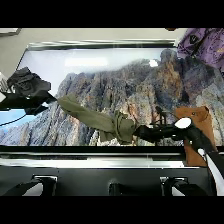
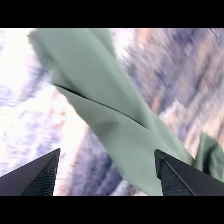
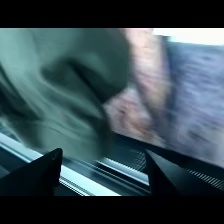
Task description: Fold the clothes and pants, and hang the long-sleeved shirts on hangers.
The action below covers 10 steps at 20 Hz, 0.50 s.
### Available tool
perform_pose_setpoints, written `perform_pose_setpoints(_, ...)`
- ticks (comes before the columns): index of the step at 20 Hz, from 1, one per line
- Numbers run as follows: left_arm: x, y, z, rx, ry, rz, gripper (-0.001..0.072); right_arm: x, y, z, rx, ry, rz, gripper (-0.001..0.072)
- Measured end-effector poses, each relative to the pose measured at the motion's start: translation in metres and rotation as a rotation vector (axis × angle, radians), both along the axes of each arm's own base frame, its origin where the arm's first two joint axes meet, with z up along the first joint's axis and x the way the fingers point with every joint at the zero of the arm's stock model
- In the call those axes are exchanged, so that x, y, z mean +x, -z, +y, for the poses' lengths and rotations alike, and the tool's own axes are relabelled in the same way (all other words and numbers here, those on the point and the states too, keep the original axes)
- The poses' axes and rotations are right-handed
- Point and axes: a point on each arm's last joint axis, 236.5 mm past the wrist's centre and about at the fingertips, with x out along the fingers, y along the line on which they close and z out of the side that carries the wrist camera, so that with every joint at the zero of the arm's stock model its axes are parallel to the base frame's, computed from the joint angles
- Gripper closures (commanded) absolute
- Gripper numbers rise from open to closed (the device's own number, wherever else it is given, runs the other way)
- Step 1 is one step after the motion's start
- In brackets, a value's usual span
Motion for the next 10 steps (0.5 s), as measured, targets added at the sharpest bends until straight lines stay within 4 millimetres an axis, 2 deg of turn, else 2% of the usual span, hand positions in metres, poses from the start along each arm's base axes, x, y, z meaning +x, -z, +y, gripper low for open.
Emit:
perform_pose_setpoints(2,-0.001,0.001,0.02,0.004,-0.045,0.007,0.0028,0.003,0.009,0.013,0.02,0.019,0.001,0.0215)
perform_pose_setpoints(3,0.0,0.002,0.028,0.003,-0.065,0.011,0.0028,0.004,0.014,0.018,0.021,0.028,0.004,0.0324)
perform_pose_setpoints(4,-0.001,0.005,0.034,0.001,-0.081,0.02,0.0028,0.005,0.018,0.021,0.02,0.036,0.007,0.0535)
perform_pose_setpoints(5,-0.001,0.009,0.041,0.0,-0.096,0.031,0.0028,0.007,0.022,0.023,0.018,0.044,0.007,0.0688)
perform_pose_setpoints(8,-0.002,0.032,0.055,-0.003,-0.112,0.077,0.0029,0.012,0.026,0.025,0.01,0.066,-0.005,0.0686)
perform_pose_setpoints(10,0.004,0.05,0.056,-0.019,-0.097,0.092,0.003,0.015,0.023,0.026,0.011,0.071,-0.022,0.0686)
